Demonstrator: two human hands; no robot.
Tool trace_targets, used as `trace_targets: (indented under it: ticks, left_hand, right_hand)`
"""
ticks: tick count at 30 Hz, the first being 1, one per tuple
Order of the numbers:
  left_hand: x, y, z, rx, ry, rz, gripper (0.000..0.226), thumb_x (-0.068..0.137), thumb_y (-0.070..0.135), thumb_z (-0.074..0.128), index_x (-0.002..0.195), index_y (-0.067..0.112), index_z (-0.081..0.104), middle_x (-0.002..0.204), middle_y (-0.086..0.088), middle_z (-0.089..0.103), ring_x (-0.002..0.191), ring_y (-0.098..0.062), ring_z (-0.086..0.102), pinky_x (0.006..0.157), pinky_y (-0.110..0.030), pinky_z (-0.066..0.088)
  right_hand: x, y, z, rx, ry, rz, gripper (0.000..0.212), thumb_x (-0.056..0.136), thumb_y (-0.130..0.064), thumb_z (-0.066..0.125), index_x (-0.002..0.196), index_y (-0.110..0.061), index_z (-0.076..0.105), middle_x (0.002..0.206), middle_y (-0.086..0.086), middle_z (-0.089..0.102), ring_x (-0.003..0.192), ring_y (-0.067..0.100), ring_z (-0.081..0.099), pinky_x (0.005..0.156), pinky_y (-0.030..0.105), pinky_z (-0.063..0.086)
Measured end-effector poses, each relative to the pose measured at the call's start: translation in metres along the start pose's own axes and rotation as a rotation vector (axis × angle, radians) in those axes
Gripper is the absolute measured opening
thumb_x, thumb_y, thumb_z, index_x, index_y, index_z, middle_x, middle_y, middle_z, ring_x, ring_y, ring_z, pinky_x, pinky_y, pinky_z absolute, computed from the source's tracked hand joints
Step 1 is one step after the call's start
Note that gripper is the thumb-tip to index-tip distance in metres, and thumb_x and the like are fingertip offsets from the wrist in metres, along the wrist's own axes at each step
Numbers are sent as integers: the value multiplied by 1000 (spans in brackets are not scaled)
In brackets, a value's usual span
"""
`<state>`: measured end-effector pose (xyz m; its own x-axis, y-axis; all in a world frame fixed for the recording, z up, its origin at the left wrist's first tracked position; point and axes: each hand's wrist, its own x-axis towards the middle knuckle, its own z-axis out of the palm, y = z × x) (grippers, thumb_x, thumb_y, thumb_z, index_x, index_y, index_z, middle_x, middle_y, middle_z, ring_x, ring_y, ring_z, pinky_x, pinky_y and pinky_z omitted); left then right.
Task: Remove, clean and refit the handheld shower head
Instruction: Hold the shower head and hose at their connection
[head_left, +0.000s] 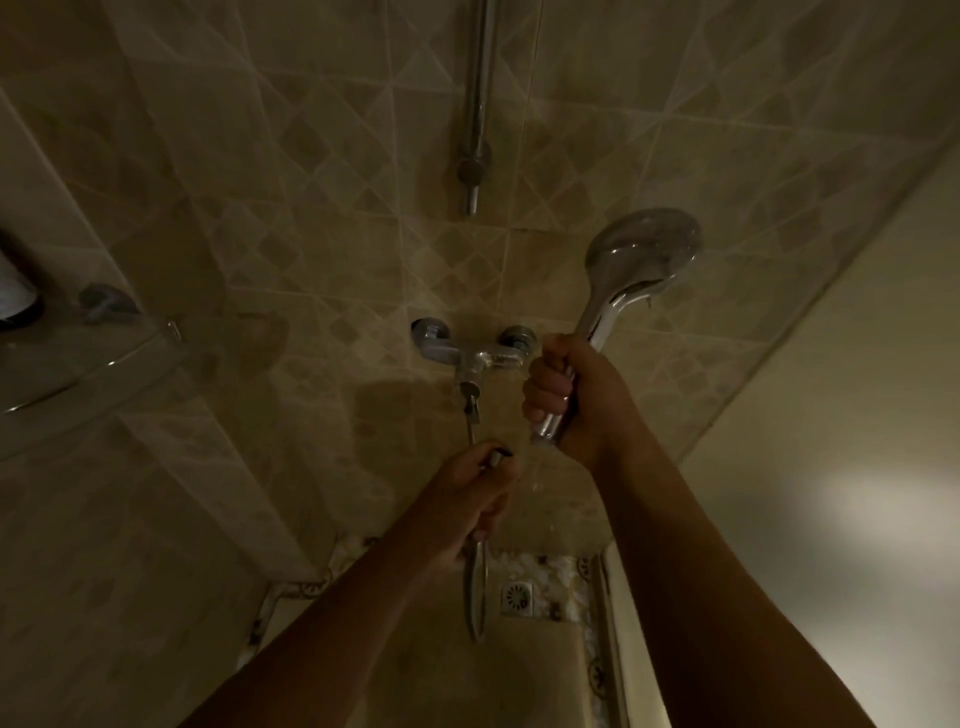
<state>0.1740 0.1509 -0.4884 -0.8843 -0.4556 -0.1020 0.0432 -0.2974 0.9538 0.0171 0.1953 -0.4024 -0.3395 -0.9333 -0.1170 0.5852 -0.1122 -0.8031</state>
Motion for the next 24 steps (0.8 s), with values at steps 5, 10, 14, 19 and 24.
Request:
trace_targets:
  ticks: [5,10,14,19,24]
  left_hand:
    - [18,17,1,140,-19,63,16,85,39,65,79,24,60,58,10,42,49,-8,36,46,-22,31]
    - [47,46,7,55,59,18,23,86,20,51,102,18,66,60,7,47,49,-8,39,50,-25,34]
    - [65,74,19,143,56,104,25,103,8,38,107,19,61,69,0,55,51,-9,43,51,-25,37]
    - [85,95,36,289,90,297,29,105,5,38,130,9,51,78,-16,54,52,-8,48,45,-24,33]
    - [105,114,47,251,183,283,53,102,9,47,138,41,26,78,5,71,48,-1,60,41,-16,41]
  right_hand:
    - [7,1,-8,-190,151,-114,35,88,-18,54,55,-20,46,45,-4,31,37,13,31,45,26,35]
    - [9,-15,-20,-437,162,-204,39,91,-21,61,52,-21,59,48,2,42,41,18,40,49,32,35]
    - [10,-28,-22,-583,95,-276,32,91,-24,64,84,7,66,58,13,58,50,26,56,52,31,44]
    - [11,-51,-17,-554,-64,-346,24,95,-13,59,81,-8,77,62,13,69,47,19,63,46,24,48]
    - [23,-72,-20,-676,83,-363,31,92,-20,66,81,9,69,57,16,61,41,17,51,43,27,39]
